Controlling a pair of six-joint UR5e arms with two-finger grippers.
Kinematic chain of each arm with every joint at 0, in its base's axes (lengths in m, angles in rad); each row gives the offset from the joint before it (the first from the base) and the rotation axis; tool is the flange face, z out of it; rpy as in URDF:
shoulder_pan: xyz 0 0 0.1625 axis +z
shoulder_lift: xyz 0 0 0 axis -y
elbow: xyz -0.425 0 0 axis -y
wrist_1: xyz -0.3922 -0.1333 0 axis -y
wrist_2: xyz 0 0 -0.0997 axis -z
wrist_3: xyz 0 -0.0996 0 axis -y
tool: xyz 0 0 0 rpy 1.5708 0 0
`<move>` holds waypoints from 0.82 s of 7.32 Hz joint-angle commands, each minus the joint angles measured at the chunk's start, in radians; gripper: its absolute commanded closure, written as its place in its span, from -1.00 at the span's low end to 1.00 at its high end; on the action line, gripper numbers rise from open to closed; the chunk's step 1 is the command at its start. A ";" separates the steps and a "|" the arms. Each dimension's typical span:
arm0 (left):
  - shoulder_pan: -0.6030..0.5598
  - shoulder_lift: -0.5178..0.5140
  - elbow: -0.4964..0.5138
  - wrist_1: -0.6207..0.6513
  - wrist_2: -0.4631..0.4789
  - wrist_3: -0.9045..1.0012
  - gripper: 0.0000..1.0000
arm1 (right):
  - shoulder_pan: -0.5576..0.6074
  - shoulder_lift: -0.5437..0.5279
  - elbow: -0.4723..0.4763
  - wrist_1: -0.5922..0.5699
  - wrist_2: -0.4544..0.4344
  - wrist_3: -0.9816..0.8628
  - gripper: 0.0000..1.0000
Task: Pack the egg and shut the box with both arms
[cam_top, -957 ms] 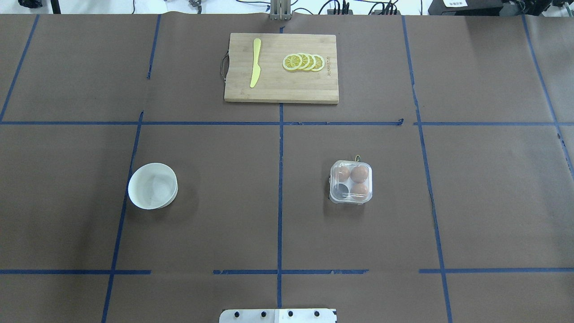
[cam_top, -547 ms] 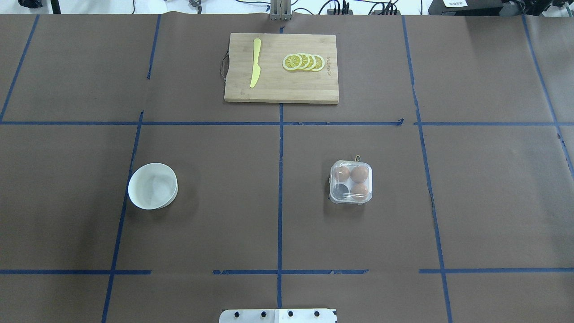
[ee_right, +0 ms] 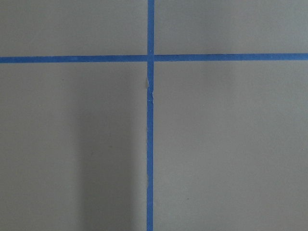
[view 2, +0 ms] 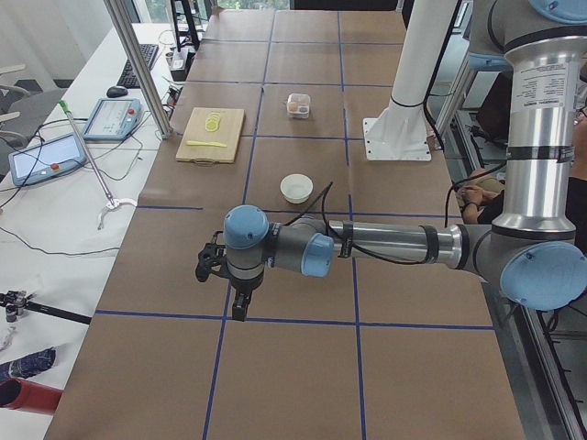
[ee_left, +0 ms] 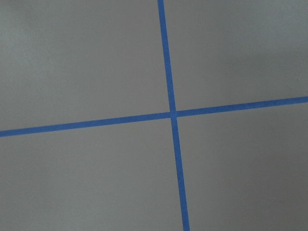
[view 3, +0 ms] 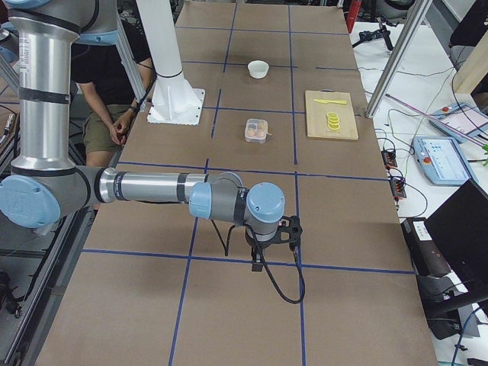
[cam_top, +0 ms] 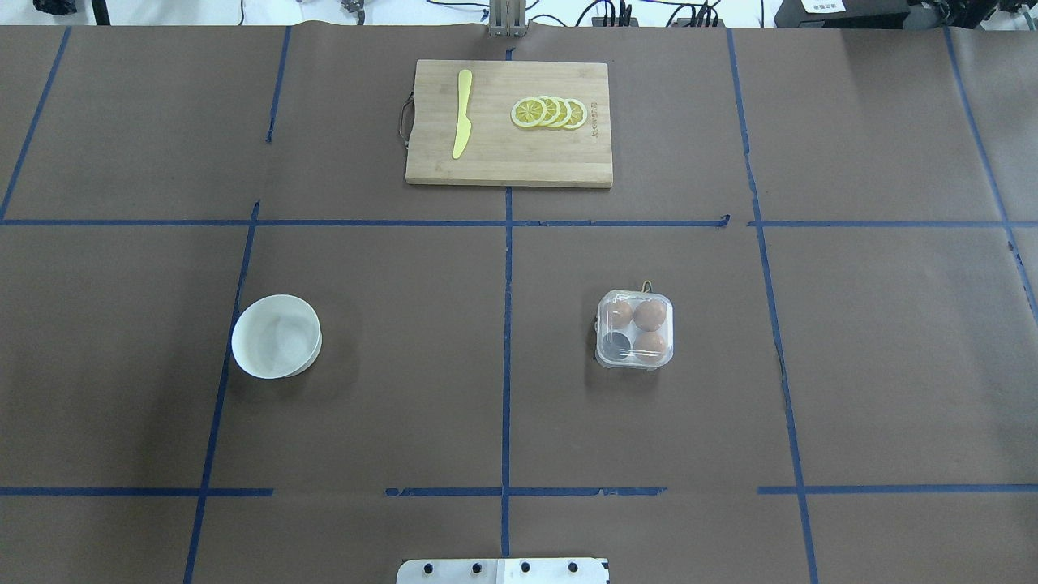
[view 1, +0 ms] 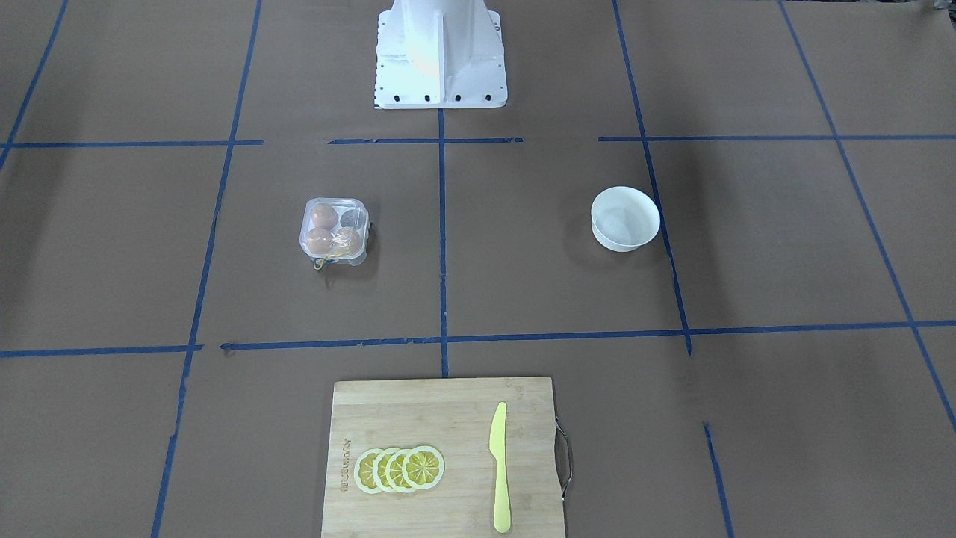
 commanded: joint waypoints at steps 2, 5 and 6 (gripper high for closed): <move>0.000 0.002 0.000 -0.005 -0.002 -0.006 -1.00 | 0.001 0.000 0.002 0.000 0.000 0.001 -1.00; 0.000 0.004 0.002 -0.069 -0.003 -0.018 -1.00 | 0.001 0.001 0.003 0.000 0.000 0.001 -1.00; 0.000 0.004 0.002 -0.074 -0.003 -0.033 -1.00 | 0.001 0.001 0.003 0.000 0.000 0.001 -1.00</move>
